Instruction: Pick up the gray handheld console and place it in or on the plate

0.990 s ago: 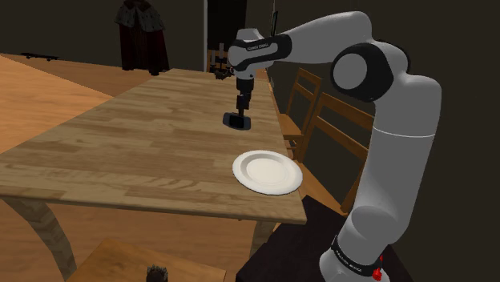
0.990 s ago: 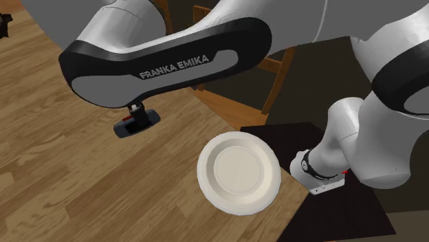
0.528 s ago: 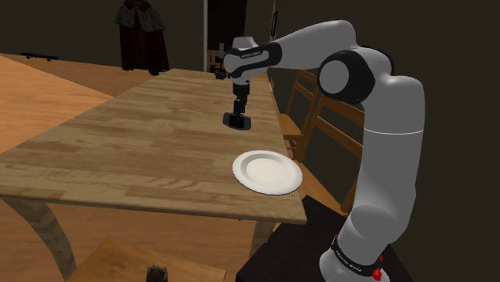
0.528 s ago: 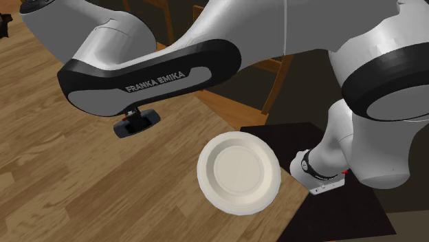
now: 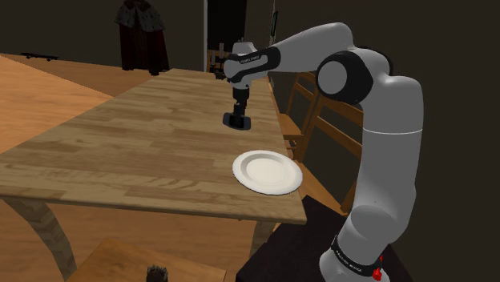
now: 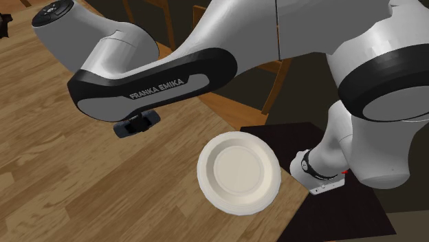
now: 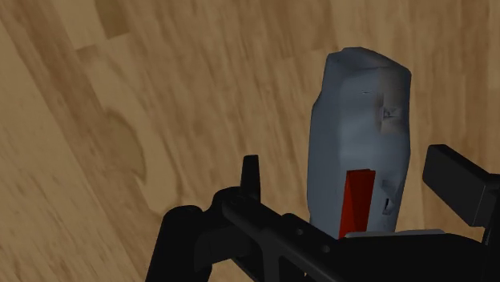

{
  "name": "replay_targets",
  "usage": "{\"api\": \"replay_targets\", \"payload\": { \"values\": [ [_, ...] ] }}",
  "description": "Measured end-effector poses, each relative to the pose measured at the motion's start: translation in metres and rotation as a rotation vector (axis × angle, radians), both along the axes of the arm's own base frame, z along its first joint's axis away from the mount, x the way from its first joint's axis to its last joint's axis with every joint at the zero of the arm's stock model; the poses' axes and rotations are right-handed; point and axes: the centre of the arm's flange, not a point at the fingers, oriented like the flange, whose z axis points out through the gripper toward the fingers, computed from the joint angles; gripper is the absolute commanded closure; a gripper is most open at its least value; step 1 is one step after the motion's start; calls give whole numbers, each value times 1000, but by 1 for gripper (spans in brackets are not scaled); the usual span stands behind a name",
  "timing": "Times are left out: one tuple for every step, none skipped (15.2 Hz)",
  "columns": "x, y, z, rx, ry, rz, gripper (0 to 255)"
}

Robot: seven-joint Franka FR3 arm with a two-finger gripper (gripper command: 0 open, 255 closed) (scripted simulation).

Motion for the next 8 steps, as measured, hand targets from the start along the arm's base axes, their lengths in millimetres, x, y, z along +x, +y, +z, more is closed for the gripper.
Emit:
{"api": "replay_targets", "payload": {
  "values": [
    [0, 0, 0, 0, 0, 0, 0],
    [0, 0, 0, 0, 0, 0, 255],
    [0, 0, 0, 0, 0, 0, 255],
    [0, 0, 0, 0, 0, 0, 255],
    [0, 0, 0, 0, 0, 0, 255],
    [0, 0, 0, 0, 0, 0, 255],
    [0, 0, 0, 0, 0, 0, 255],
    [0, 0, 0, 0, 0, 0, 255]
  ]
}}
